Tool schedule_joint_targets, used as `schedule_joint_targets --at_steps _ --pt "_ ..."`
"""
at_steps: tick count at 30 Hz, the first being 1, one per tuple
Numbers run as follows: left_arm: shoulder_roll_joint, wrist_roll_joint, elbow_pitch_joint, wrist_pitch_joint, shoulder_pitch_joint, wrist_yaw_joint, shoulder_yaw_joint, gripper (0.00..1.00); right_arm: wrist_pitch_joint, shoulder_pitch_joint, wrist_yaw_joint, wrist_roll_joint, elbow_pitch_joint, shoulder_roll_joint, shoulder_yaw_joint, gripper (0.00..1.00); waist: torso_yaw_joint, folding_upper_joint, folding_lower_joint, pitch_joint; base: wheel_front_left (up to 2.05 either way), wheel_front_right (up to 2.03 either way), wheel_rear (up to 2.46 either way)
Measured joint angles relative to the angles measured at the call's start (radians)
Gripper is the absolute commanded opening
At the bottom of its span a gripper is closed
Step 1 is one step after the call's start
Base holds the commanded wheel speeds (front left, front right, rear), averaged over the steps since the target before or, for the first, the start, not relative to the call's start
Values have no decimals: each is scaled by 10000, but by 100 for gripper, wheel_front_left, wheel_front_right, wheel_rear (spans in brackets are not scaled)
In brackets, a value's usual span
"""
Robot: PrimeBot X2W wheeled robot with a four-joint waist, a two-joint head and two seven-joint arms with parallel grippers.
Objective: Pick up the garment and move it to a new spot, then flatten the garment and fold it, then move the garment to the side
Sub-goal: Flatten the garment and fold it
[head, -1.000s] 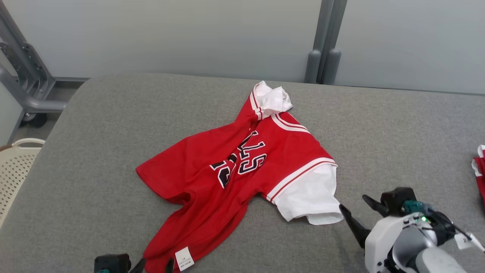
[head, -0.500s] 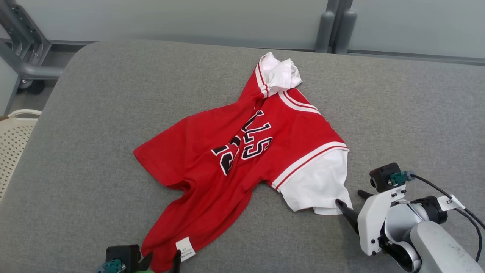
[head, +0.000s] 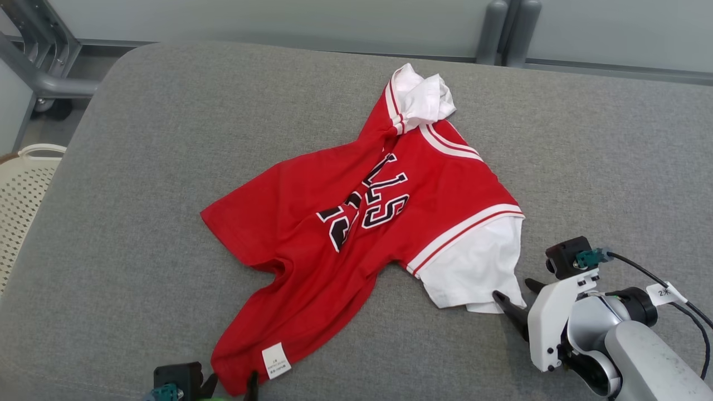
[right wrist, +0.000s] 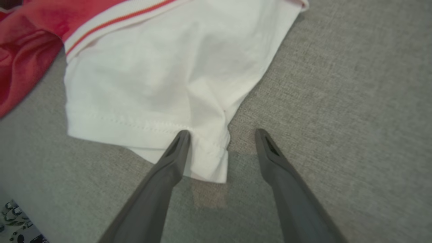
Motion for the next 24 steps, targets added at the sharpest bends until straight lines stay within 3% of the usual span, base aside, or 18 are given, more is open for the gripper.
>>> schedule_joint_targets --at_steps 16,18,20,21,24 --pt "-257 -21 1465 -830 -390 38 46 100 -215 341 0 82 -84 -15 33 100 -118 0 0 -170 0 0 0" --pt "-291 -21 1563 -970 -490 50 63 91 -230 384 2 77 -96 -6 36 100 -148 0 0 -165 0 0 0" --pt "-330 -21 1630 -1103 -591 50 71 59 -253 399 2 65 -104 0 40 100 -168 0 0 -164 0 0 0" --pt "-341 -21 1670 -1156 -618 50 73 50 -255 415 2 63 -104 6 42 100 -177 0 0 -168 0 0 0" --pt "-349 -23 1804 -1241 -678 50 69 42 -255 446 2 59 -117 23 29 100 -205 0 0 -146 0 0 0"
